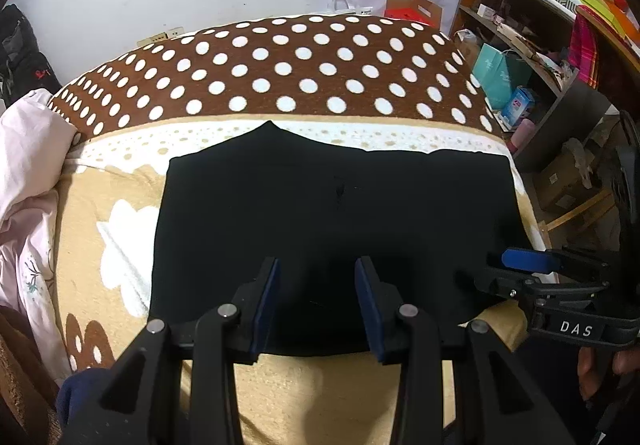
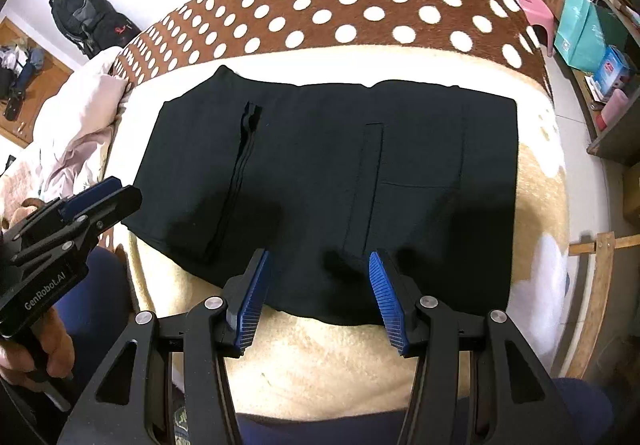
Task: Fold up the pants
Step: 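Move the right gripper to the trousers' opposite side edge and close on it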
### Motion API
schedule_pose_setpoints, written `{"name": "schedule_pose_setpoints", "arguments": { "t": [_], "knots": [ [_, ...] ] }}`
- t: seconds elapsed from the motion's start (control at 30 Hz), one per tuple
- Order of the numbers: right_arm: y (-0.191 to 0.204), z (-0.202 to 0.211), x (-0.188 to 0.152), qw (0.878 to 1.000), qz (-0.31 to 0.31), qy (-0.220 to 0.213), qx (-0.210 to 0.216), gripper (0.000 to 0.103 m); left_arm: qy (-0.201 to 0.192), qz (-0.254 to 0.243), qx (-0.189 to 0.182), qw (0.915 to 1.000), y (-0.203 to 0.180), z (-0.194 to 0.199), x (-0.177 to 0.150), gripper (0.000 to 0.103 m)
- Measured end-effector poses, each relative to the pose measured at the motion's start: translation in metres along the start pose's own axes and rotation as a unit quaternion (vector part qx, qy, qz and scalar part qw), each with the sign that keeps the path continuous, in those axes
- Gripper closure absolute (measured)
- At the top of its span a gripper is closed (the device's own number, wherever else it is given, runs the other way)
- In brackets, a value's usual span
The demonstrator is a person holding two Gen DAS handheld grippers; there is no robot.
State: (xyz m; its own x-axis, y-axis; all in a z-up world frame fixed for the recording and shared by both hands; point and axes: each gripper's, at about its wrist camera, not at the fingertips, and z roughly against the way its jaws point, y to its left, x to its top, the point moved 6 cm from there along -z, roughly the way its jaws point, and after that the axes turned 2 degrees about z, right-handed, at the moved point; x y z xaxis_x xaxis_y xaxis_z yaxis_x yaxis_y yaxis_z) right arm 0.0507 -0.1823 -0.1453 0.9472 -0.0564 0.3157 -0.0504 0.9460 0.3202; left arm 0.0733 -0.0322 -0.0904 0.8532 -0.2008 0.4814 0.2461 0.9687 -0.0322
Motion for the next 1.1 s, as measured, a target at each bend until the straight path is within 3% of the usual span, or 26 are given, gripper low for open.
{"name": "schedule_pose_setpoints", "arguments": {
  "t": [0.37, 0.83, 1.1],
  "knots": [
    [-0.024, 0.007, -0.007, 0.999, -0.027, -0.004, -0.018, 0.051, 0.009, 0.004, -0.020, 0.9998, -0.009, -0.004, -0.005, 0.062],
    [-0.030, 0.010, -0.004, 0.998, 0.003, -0.016, -0.066, 0.051, 0.026, 0.019, -0.024, 0.9992, -0.006, -0.017, -0.010, 0.062],
    [-0.027, 0.021, 0.002, 0.988, 0.050, -0.037, -0.141, 0.051, 0.027, 0.021, -0.022, 0.9992, -0.004, -0.019, -0.009, 0.062]
  ]
}}
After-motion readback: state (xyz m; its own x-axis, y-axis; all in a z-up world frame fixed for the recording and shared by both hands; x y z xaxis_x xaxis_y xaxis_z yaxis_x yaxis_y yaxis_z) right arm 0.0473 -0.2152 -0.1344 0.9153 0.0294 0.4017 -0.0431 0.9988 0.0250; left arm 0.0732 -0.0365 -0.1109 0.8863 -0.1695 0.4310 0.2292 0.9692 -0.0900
